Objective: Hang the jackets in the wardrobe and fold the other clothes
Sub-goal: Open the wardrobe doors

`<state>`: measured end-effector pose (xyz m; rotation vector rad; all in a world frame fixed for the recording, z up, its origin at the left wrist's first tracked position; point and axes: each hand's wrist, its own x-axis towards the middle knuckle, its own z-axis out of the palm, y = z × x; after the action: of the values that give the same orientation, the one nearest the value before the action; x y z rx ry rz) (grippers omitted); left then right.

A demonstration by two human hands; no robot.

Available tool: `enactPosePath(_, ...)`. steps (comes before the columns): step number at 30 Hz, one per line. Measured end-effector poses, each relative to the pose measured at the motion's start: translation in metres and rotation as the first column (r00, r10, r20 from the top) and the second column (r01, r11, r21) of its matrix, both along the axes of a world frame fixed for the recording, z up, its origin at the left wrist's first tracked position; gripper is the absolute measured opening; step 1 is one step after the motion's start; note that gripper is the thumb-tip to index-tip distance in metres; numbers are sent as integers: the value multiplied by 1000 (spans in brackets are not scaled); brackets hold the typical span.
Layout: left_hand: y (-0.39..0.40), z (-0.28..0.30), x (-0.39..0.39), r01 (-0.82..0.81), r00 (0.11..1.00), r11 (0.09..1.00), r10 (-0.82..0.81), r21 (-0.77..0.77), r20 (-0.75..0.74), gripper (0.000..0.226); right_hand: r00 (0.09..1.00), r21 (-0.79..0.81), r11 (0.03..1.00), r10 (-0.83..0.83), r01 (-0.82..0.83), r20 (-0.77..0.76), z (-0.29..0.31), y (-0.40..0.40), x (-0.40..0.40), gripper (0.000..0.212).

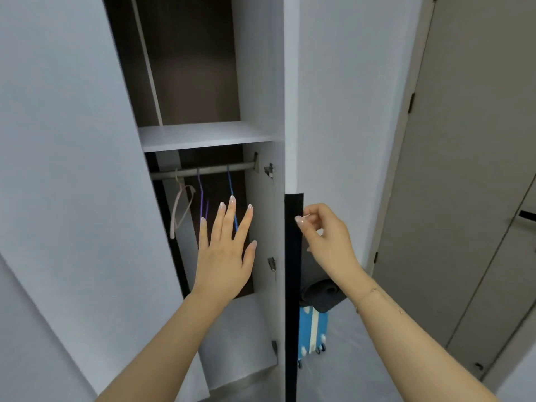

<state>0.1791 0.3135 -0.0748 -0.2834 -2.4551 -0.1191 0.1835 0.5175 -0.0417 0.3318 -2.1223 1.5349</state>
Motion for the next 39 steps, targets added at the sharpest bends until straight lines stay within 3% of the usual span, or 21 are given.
enactPosePath(7,53,2,12,-45,999,995,47,-89,16,66,991,-61,992,-106,111,75,5,87,-3,29)
enactPosePath(11,56,5,11,-70,996,992,74,-103,41,66,993,-30,997,-63,67,101,4,89,7,34)
enactPosePath(14,43,8,7,-91,994,987,99,-132,55,65,981,199,965,-151,172,-118,-5,66,28,55)
enactPosePath(17,15,15,-1,-115,991,981,123,-158,45,63,891,408,843,-166,350,-422,-1,25,37,63)
enactPosePath(21,-41,26,-19,-149,984,962,166,-228,58,60,851,602,701,-13,383,-525,8,-37,7,68)
enactPosePath(29,-161,75,-93,-256,948,768,319,-587,3,58,879,787,435,-22,437,-476,10,-140,-114,80)
enactPosePath(39,-224,108,-199,-199,924,484,384,-852,2,52,865,820,353,55,450,-498,28,-216,-253,78)
